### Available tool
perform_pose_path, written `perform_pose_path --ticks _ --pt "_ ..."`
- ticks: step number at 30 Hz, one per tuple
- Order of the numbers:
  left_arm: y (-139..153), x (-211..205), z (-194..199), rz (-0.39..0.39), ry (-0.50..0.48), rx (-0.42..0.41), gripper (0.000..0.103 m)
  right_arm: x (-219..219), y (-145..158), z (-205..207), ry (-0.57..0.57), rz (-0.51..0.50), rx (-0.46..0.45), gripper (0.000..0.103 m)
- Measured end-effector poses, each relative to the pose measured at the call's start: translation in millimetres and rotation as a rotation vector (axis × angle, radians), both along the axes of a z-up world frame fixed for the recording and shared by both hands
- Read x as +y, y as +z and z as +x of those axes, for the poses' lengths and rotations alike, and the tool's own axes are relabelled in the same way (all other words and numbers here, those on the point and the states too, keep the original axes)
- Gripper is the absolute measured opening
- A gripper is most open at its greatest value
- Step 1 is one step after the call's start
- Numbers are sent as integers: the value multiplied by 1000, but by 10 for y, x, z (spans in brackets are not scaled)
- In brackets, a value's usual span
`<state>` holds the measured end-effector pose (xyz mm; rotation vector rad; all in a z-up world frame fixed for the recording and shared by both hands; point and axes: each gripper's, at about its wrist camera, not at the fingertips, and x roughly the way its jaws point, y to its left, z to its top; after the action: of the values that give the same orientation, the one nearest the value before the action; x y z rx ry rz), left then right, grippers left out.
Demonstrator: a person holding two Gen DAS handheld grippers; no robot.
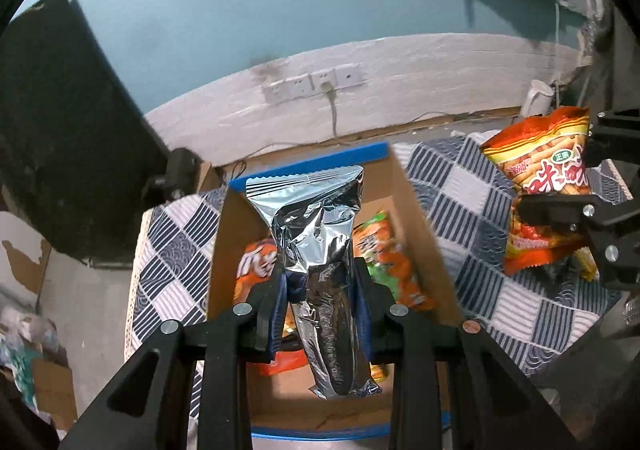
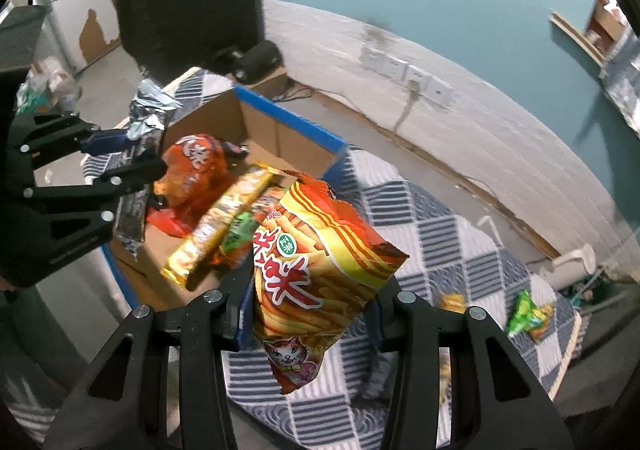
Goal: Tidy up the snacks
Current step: 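Carry both bags over the box and open both tools to drop them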
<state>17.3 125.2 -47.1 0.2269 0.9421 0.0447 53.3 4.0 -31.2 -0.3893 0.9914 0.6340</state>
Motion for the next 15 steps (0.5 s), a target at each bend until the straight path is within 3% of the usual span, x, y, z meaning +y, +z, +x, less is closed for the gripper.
perform_pose_path --ticks 15 --pt "-318 513 98 -66 87 65 30 653 -306 171 62 41 117 43"
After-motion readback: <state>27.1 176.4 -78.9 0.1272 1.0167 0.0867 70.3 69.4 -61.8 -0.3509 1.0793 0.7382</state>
